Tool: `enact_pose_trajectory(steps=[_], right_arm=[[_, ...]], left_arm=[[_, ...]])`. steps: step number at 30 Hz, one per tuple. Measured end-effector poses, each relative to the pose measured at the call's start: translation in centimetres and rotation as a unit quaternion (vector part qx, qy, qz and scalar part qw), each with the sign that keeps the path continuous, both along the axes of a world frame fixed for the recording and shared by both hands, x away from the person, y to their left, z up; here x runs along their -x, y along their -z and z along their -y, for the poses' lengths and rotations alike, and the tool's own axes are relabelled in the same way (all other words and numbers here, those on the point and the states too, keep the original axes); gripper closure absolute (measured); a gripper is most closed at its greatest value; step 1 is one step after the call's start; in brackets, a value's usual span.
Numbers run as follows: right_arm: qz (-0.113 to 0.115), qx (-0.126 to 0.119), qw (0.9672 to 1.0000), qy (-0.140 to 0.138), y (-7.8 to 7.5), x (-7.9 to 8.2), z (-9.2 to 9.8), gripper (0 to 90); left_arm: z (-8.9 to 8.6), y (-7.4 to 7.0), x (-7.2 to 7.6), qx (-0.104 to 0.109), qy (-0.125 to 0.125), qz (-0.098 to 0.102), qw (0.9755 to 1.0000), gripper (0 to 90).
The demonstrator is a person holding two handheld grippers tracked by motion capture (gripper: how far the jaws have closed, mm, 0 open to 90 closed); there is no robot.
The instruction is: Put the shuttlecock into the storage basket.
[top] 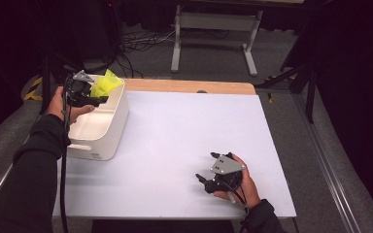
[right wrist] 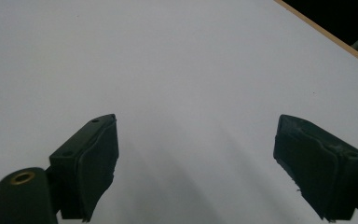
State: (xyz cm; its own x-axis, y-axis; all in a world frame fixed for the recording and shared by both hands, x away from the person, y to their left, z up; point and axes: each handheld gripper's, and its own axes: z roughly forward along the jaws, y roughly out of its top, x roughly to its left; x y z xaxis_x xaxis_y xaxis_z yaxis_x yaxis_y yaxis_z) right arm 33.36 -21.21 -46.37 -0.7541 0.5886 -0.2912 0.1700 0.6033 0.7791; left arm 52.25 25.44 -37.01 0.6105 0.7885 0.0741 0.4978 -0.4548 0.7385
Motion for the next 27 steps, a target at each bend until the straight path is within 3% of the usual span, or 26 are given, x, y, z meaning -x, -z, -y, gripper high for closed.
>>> enact_pose_trajectory(steps=[7,11,13,15,17,21,27], right_arm=[[0.0,-0.001,1.0,0.0,0.0,0.1,-0.1,14.0],[-0.003,0.001,1.0,-0.002,0.1,0.1,-0.2,14.0],[-0.004,0.001,1.0,-0.002,0.1,0.1,-0.2,14.0],[-0.003,0.001,1.0,-0.003,0.1,0.1,-0.3,14.0],[-0.003,-0.001,1.0,-0.003,0.0,0.1,-0.2,13.9],[-0.005,-0.001,1.0,0.0,0.0,0.1,-0.1,13.9],[-0.008,-0.001,1.0,0.004,0.0,0.0,-0.1,14.0]], left_arm=[[-0.4,0.2,-0.2,-0.003,-0.01,-0.011,0.9999,57.6],[-0.5,0.7,-0.6,-0.023,-0.025,-0.027,0.9991,57.8],[-0.5,0.9,-0.9,-0.023,-0.021,-0.04,0.9987,57.8],[-0.2,1.1,-1.2,-0.039,-0.016,-0.057,0.9975,57.7],[-0.1,1.1,-1.3,-0.044,-0.016,-0.057,0.9973,57.8],[0.1,1.5,-1.6,-0.058,-0.014,-0.077,0.9953,57.4],[0.3,1.5,-1.9,-0.059,-0.014,-0.083,0.9947,53.1]])
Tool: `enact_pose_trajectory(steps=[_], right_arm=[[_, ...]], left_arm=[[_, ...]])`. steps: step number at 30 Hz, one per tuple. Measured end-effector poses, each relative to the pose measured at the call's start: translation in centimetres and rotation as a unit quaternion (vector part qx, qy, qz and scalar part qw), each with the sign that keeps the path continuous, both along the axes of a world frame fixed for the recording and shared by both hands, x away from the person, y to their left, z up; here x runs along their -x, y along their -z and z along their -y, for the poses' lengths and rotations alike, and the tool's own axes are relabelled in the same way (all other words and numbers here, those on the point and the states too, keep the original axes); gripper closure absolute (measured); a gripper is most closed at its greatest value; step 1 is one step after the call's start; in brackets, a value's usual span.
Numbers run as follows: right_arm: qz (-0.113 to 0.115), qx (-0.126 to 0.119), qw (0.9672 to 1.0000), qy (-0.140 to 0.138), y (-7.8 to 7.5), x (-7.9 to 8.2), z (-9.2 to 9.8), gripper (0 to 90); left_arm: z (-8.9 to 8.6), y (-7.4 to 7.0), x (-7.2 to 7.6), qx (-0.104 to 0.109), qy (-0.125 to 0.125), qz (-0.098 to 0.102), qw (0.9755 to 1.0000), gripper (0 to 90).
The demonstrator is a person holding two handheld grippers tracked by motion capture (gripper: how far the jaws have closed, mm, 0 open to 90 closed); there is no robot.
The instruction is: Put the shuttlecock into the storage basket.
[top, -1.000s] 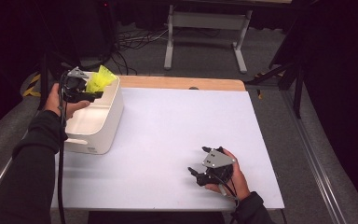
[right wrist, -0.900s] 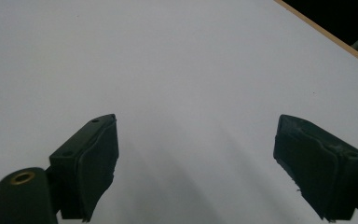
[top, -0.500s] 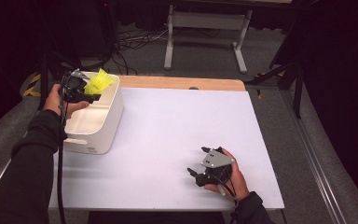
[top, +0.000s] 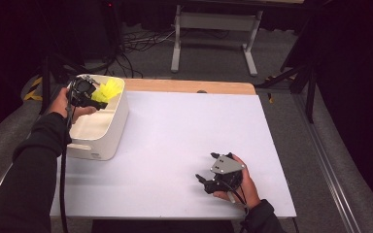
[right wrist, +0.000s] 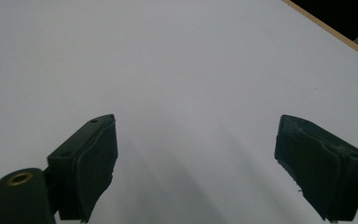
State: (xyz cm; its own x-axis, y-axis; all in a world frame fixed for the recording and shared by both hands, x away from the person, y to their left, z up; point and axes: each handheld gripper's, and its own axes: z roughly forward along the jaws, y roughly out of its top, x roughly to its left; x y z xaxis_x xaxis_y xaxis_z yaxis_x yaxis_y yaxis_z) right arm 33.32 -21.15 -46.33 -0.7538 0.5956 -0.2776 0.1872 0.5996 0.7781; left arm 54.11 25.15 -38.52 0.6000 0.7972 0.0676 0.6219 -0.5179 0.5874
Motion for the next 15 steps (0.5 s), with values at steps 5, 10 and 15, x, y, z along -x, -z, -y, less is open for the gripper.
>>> enact_pose_trajectory(steps=[5,10,15], right_arm=[[-0.013,-0.007,0.9999,-0.002,-0.07,-0.02,-0.15,13.6],[-0.013,-0.006,0.9999,-0.001,-0.09,-0.02,-0.23,13.5],[-0.012,0.0,0.9999,0.0,-0.08,0.0,-0.23,13.8]], left_arm=[[0.59,0.53,-0.26,-0.006,0.009,-0.032,0.9994,39.8],[0.8,0.43,-0.07,-0.002,-0.003,-0.031,0.9995,18.5],[0.79,-0.04,0.33,0.012,0.007,-0.007,0.9999,12.5]])
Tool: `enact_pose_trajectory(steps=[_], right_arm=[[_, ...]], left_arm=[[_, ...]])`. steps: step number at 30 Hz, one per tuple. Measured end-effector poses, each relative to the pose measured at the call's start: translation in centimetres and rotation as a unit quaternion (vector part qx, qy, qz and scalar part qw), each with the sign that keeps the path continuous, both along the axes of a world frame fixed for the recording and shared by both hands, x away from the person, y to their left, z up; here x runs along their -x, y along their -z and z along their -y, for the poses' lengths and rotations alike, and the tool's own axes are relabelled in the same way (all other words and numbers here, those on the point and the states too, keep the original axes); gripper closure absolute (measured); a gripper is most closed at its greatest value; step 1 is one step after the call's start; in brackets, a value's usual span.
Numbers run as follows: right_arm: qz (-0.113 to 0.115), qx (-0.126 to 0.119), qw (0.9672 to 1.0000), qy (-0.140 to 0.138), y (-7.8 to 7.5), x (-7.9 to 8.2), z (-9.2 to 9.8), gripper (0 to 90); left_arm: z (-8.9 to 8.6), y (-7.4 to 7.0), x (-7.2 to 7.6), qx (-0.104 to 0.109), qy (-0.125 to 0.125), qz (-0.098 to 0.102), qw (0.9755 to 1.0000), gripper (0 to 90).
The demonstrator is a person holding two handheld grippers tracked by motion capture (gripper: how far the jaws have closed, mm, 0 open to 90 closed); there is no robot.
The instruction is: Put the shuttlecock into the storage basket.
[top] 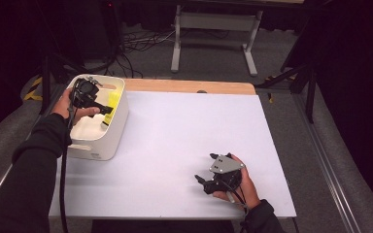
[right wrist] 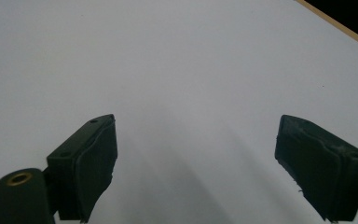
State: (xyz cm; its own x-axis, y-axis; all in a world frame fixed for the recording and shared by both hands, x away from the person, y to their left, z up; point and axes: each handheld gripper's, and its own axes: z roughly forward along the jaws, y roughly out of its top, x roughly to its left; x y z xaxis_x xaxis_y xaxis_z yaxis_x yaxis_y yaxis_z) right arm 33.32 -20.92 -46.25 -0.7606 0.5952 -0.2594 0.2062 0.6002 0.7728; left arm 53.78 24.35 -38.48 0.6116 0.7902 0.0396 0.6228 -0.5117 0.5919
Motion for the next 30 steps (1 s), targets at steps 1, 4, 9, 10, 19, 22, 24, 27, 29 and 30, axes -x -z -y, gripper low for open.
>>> enact_pose_trajectory(steps=[1,4,9,10,19,22,24,27,29,30], right_arm=[[0.002,0.0,1.0,0.001,0.0,0.0,0.0,13.8],[0.004,-0.003,1.0,0.003,-0.1,0.0,0.2,13.7],[0.008,-0.005,0.9999,0.006,-0.2,0.0,0.3,13.7],[0.009,-0.005,0.9999,0.007,-0.3,0.0,0.4,13.7],[0.013,-0.004,0.9999,0.007,-0.5,0.0,0.4,14.0],[0.017,-0.007,0.9998,0.009,-0.5,0.0,0.5,14.0],[0.018,-0.007,0.9998,0.011,-0.6,0.0,0.5,14.0],[0.021,-0.009,0.9997,0.011,-0.7,0.1,0.5,14.0],[0.022,-0.01,0.9996,0.012,-0.7,0.1,0.5,14.0],[0.022,-0.01,0.9996,0.012,-0.7,0.1,0.6,14.0]], left_arm=[[0.0,-0.1,0.1,0.0,0.001,0.002,1.0,10.8],[-0.1,-0.5,0.4,0.019,0.003,0.025,0.9995,9.7],[-0.1,-1.3,1.3,0.035,0.019,0.053,0.9978,8.3],[0.0,-1.6,1.6,0.032,0.023,0.066,0.997,8.3],[-0.3,-1.9,2.2,0.032,0.029,0.086,0.9954,10.0],[-0.4,-2.1,2.6,0.04,0.032,0.1,0.9937,10.0],[-0.4,-2.3,2.9,0.048,0.035,0.111,0.992,9.9],[-0.3,-2.5,3.4,0.05,0.037,0.13,0.9896,11.3],[-0.2,-2.8,3.8,0.052,0.039,0.137,0.9885,11.2],[-0.2,-2.9,3.8,0.052,0.041,0.143,0.9875,11.3]])
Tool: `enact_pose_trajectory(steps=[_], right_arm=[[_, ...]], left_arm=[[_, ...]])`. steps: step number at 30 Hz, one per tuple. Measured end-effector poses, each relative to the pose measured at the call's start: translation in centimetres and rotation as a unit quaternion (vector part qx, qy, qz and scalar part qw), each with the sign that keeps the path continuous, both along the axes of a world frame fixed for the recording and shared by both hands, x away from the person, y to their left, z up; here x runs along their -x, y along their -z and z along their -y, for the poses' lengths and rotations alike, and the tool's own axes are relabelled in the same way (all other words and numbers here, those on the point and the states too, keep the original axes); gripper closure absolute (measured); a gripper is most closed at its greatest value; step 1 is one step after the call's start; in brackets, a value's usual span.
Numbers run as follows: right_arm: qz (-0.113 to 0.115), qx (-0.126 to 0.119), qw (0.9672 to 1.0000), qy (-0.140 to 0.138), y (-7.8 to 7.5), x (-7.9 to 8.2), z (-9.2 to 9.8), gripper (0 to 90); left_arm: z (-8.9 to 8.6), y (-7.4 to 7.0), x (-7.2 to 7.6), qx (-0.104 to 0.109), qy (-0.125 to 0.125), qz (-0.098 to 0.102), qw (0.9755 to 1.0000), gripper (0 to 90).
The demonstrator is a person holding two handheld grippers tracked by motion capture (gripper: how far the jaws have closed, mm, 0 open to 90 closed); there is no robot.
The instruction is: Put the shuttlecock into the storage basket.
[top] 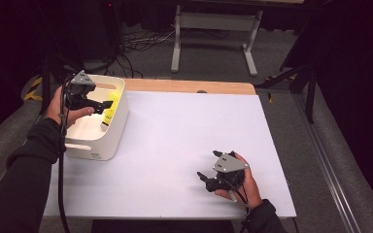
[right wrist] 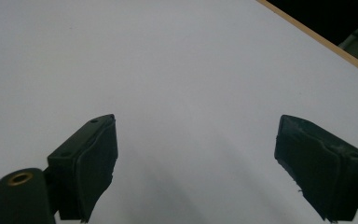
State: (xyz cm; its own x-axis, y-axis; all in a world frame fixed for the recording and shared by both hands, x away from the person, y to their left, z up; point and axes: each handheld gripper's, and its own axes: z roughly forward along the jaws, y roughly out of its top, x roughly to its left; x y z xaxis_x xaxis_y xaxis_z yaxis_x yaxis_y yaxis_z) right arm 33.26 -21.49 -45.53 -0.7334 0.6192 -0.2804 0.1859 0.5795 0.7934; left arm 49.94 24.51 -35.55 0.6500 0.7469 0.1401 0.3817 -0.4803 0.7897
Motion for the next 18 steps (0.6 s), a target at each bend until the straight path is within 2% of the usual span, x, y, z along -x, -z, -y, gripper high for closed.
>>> enact_pose_trajectory(steps=[6,9,13,18], right_arm=[[0.0,0.001,1.0,0.0,0.0,0.0,-0.1,14.0],[0.001,0.001,1.0,-0.001,0.0,0.0,0.0,14.0],[0.003,-0.001,1.0,0.002,-0.1,-0.1,0.2,14.0],[0.007,-0.002,1.0,0.006,-0.2,-0.2,0.4,14.0]], left_arm=[[0.4,-0.6,0.7,0.002,0.011,0.019,0.9998,11.3],[0.5,-0.9,1.0,-0.007,0.011,0.034,0.9993,12.6],[0.6,-1.2,1.3,0.005,0.014,0.049,0.9987,12.2],[0.9,-1.3,1.8,0.002,0.022,0.058,0.9981,11.4]])
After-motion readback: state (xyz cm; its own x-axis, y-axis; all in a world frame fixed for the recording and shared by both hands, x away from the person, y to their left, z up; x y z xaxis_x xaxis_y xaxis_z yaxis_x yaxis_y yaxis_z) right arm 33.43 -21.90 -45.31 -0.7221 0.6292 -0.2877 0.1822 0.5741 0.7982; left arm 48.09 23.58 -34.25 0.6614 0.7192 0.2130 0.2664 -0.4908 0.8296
